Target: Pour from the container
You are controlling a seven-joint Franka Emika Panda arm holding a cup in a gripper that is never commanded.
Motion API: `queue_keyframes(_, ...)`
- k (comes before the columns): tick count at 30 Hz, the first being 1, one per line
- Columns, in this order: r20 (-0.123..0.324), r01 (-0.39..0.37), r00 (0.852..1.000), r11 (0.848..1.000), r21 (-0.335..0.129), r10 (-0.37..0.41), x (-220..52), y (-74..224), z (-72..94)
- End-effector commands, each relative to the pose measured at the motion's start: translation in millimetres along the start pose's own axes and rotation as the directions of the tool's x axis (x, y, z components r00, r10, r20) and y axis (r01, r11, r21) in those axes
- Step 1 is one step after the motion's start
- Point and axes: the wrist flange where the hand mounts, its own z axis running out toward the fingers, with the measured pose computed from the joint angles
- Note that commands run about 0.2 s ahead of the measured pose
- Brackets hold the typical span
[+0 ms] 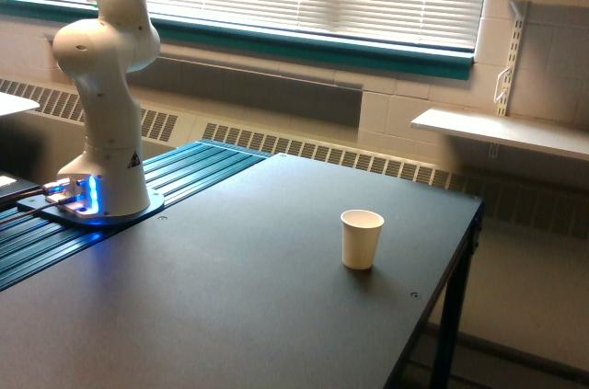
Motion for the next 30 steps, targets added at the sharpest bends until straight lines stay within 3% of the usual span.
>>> queue_keyframes(1, 0.081, -0.001, 0.997, 0.999, -0.044, 0.005, -11, -6, 6.6)
queue_keyframes(5, 0.133, 0.004, 0.991, 0.995, -0.103, 0.009, -16, 2, 12.5)
queue_keyframes(8, 0.148, 0.029, 0.989, 0.983, -0.181, -0.002, -12, 21, 12.4)
queue_keyframes(12, 0.190, 0.069, 0.982, 0.960, -0.270, -0.017, -18, 41, 8.9)
queue_keyframes(15, 0.199, 0.051, 0.980, 0.936, -0.349, 0.021, -13, 63, 1.0)
queue_keyframes(17, 0.205, 0.049, 0.978, 0.913, -0.404, 0.038, -11, 80, -5.1)
queue_keyframes(21, 0.224, 0.066, 0.973, 0.854, -0.516, 0.060, -13, 117, -18.2)
queue_keyframes(23, 0.226, 0.061, 0.970, 0.819, -0.570, 0.086, -12, 136, -24.7)
queue_keyframes(25, 0.199, -0.002, 0.967, 0.786, -0.618, 0.158, -5, 152, -32.8)
queue_keyframes(30, 0.181, -0.025, 0.958, 0.697, -0.717, 0.221, -2, 185, -49.5)
